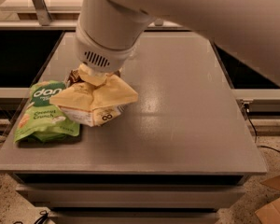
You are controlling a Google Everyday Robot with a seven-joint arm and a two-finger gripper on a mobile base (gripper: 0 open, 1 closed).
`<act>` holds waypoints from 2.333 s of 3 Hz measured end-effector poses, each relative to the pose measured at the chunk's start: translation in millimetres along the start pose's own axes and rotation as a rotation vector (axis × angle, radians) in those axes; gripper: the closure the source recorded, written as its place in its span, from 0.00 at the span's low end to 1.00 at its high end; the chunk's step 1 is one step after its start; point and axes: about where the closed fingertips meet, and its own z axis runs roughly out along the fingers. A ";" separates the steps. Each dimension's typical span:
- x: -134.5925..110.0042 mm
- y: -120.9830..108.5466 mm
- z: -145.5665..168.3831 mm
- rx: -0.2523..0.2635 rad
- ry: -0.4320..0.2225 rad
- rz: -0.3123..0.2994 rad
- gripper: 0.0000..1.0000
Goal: Move brown chip bag near green rice chip bag
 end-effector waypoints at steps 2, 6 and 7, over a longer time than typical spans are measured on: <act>-13.3 10.9 6.2 -0.036 0.002 -0.046 0.36; -16.5 11.8 20.2 -0.163 -0.007 -0.100 0.00; -15.7 13.2 24.3 -0.196 -0.014 -0.112 0.00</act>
Offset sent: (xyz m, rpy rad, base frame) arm -0.0002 0.0190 -0.0208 -0.0366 0.0575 0.0752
